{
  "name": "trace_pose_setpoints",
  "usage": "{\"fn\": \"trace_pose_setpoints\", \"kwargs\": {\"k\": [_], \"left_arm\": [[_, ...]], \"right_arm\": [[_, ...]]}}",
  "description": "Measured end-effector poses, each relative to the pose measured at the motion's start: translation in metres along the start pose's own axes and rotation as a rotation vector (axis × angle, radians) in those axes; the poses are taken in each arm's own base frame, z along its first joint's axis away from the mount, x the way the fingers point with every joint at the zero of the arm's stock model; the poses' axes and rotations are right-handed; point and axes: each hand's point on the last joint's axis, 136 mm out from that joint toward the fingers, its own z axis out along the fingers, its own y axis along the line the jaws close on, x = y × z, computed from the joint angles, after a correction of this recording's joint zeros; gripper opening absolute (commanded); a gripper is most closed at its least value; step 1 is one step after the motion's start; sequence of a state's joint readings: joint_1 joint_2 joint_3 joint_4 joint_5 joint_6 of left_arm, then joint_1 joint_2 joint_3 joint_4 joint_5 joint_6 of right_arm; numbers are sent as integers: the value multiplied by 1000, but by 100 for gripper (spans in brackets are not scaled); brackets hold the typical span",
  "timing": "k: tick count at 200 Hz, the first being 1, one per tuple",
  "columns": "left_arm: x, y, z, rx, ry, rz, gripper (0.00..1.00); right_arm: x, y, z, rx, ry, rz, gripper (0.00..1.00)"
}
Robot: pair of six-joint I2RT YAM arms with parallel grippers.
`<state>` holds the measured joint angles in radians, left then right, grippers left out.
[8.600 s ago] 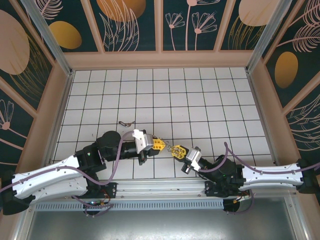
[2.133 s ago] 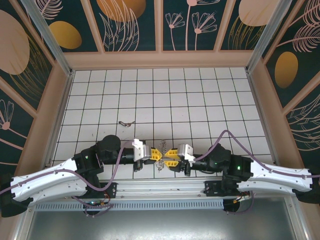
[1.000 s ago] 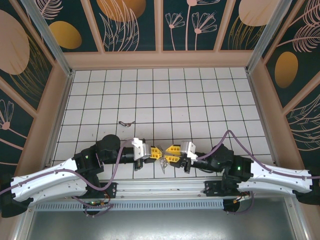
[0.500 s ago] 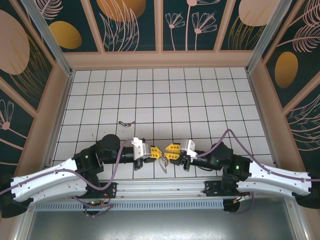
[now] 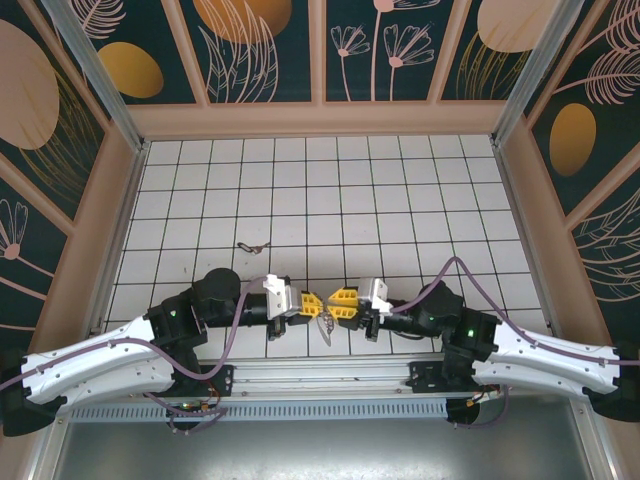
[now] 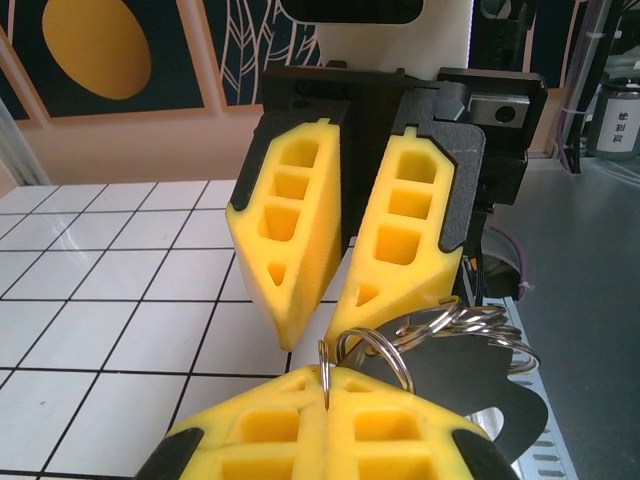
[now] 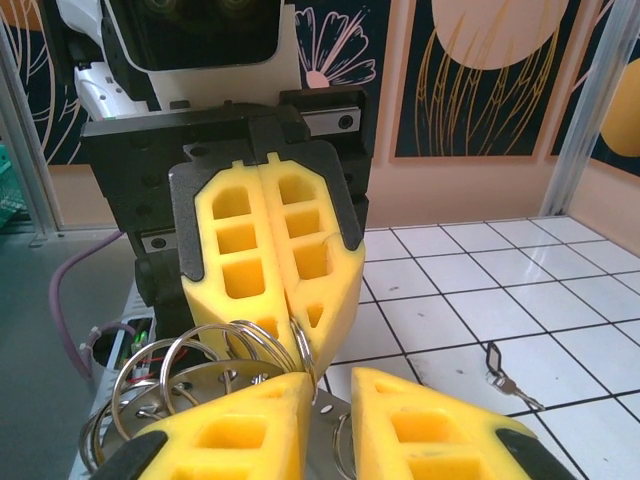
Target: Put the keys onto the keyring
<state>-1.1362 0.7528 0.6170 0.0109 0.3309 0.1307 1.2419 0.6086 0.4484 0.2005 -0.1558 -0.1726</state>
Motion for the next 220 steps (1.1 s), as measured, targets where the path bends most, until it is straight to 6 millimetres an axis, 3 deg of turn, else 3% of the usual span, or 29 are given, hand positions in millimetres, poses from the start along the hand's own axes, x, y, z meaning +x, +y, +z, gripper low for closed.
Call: {"fn": "trace_pose_setpoints", "kwargs": {"k": [48,87,158,180,220], "left_arm": [[6,3,0,-9,21,-9,0],[7,2,1,-6,27,-11,0],[16,3,3,-4,58,-22,0],[21,4,5,-10,80,-29,8],[34,10,8,-39,152,-48,10]], "right_arm": [[6,0,4,-7,22,3,13],[8,1,5,-21,25,1,0],[15,3,6,-34,52,-19,0],[22,1,6,-26,89,-29,0],[34,-4,10,21,193,-67,0]]}}
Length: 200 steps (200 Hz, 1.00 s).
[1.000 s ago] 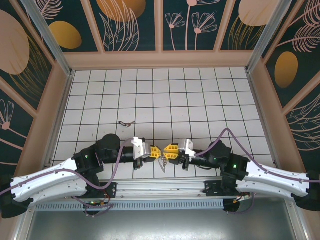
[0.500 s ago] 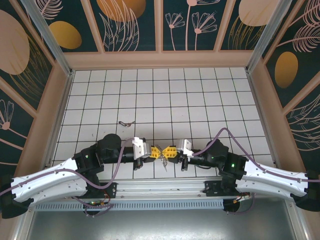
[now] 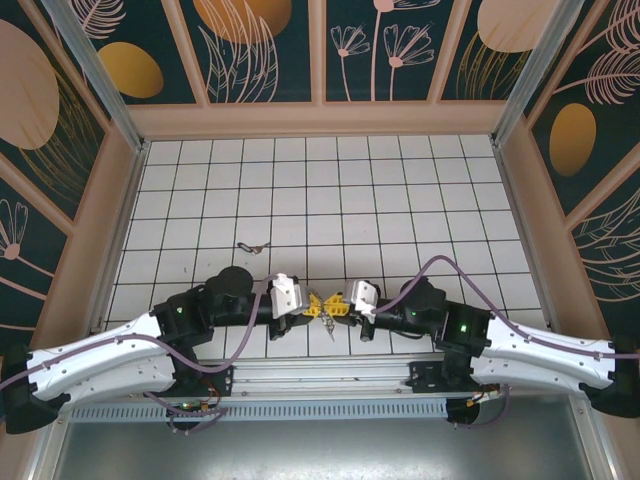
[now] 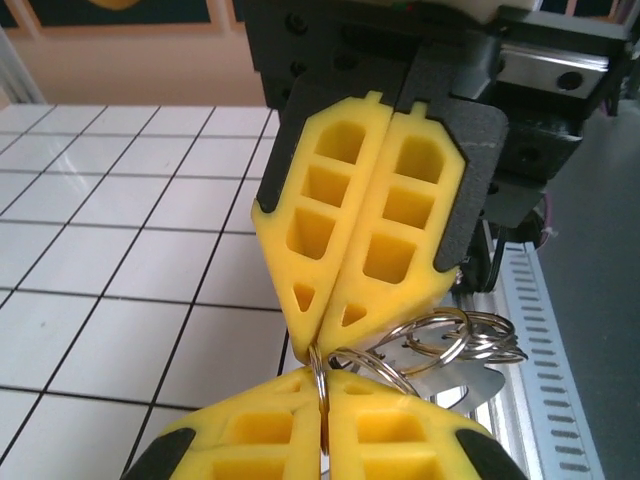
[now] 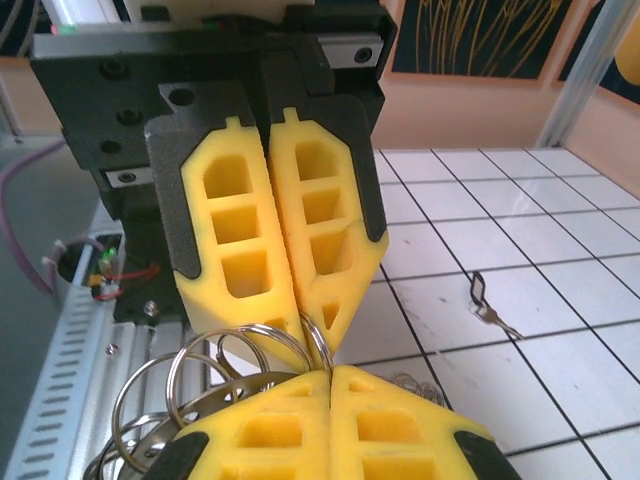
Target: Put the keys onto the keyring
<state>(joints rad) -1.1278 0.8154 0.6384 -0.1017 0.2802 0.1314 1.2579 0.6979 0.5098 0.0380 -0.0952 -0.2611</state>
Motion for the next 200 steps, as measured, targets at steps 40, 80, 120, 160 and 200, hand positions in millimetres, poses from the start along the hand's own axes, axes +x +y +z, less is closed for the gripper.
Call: {"fn": "trace_pose_setpoints", "kwargs": {"k": [40,80,120,160,200], "left_arm": [[15,4,7,-13,86,-13,2],[20,4,7,-17,107,-6,0],[6,-2,1,0,48,11,0],[-30,-14,-17,53,-103,52,0],[-36,-23,-20,99,-131,62,0]], "right_arm": [[16,-1,5,68,124,-73,0],[18,3,4,98,169,-130,0],[3,8,-4,89,113,-137,0],[-34,16,-14,44,-44,-107,14],[-41,21,-13,19,-76,-89,19]]}}
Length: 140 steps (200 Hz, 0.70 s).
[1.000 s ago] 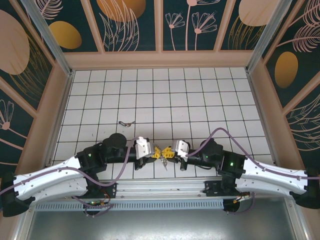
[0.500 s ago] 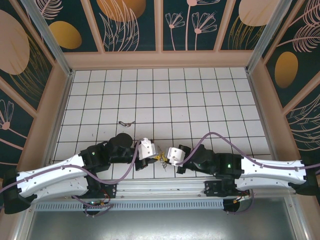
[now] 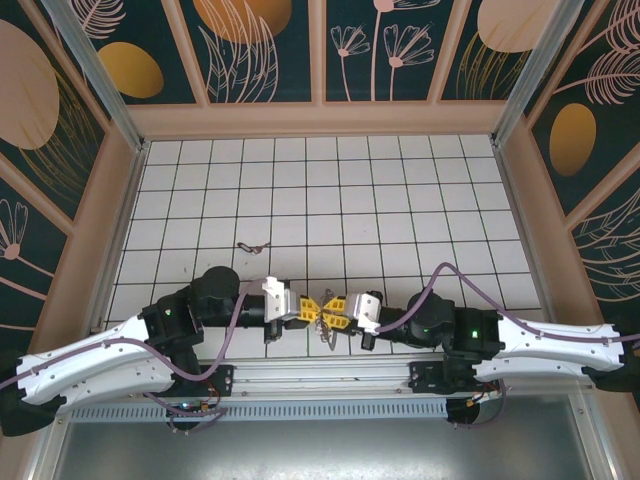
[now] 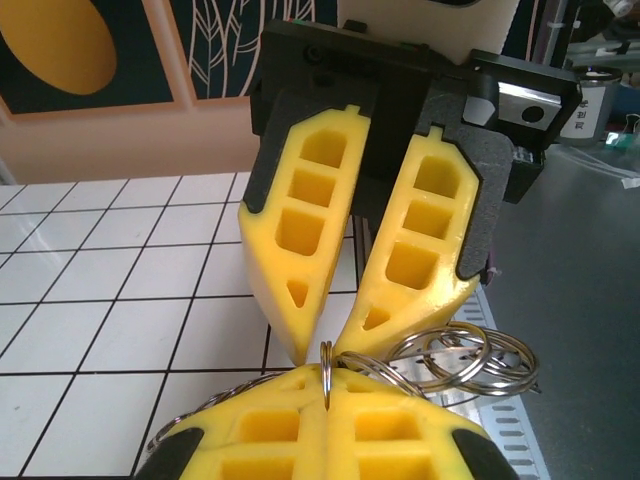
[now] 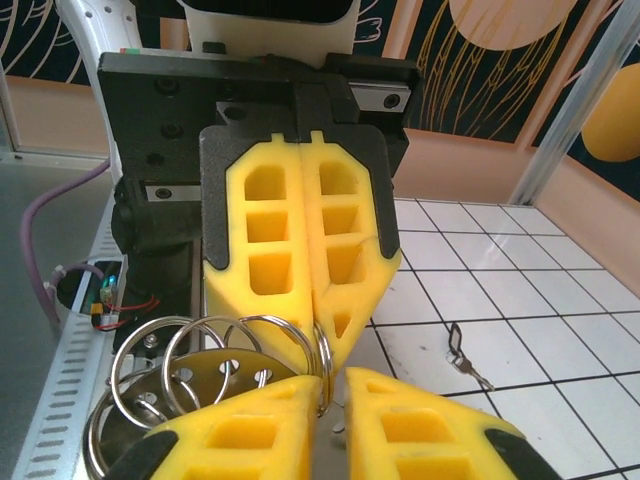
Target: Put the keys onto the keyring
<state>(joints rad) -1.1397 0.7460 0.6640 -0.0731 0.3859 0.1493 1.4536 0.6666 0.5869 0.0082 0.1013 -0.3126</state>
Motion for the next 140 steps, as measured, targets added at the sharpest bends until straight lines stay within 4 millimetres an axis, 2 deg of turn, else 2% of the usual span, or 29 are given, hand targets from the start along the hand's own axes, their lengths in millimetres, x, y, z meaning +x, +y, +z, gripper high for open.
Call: {"fn": "trace_pose_setpoints", "kwargs": {"k": [39,60,112,140], "left_arm": [[-5,-5,-4,23,-22,7,0],[-7,-5,-4,24,-28,9,0],[-4,-3,-2,21,-19,5,0],[4,2,2,1,30,-13,14]], "right_arm": [[-6,3,0,-30,-28,10,15],[-8,4,0,-44,-37,12,0],[-7,3,0,-45,-36,21,0],[2,0,0,-25,15,15,0]]}}
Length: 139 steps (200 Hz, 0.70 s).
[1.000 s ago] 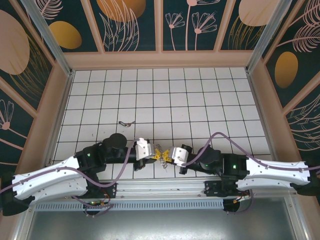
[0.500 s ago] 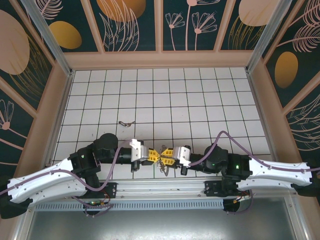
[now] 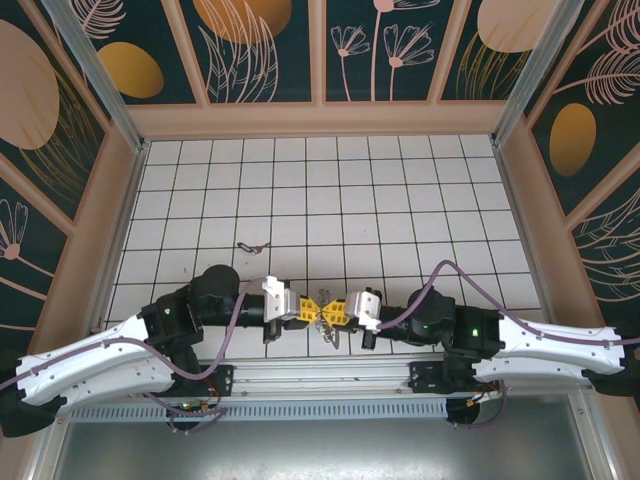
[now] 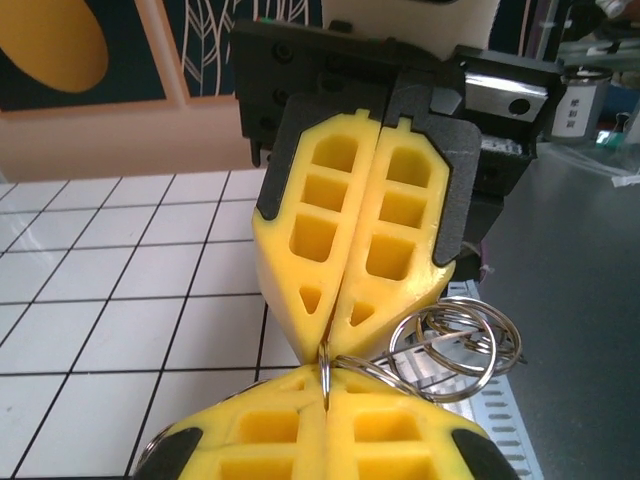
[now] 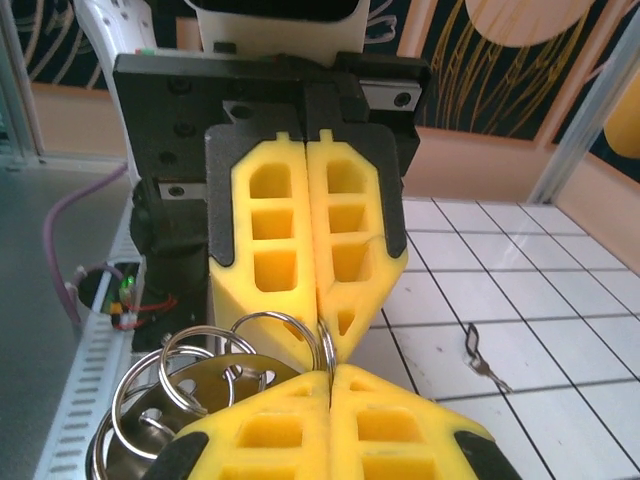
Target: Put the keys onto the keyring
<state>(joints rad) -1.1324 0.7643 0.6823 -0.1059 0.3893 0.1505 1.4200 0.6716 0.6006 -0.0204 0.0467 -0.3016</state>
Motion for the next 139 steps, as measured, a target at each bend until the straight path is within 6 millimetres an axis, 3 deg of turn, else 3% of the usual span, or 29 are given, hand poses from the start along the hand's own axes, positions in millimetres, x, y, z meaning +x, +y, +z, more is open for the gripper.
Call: {"fn": "trace_pose_setpoints", "kwargs": {"k": [48,56,70,91,130,139], "left_arm": [[22,20,9,-88,144,-33,17],[28,23,11,-102,175,-38,14],[38,28,15,-119,221,-41,0],[51,31,17,-136,271,-46,0],[46,27,14,-126,253,-40,0],[42,25,12,-117,236,-36,0]], "right_arm": [[20,-15,9,79,171,-45,0],[25,-18,10,92,207,-56,0],[34,-22,12,114,266,-77,0],[46,-21,15,124,329,-111,0],[40,-17,13,122,309,-121,0],[36,-16,11,117,292,-118,8]]}}
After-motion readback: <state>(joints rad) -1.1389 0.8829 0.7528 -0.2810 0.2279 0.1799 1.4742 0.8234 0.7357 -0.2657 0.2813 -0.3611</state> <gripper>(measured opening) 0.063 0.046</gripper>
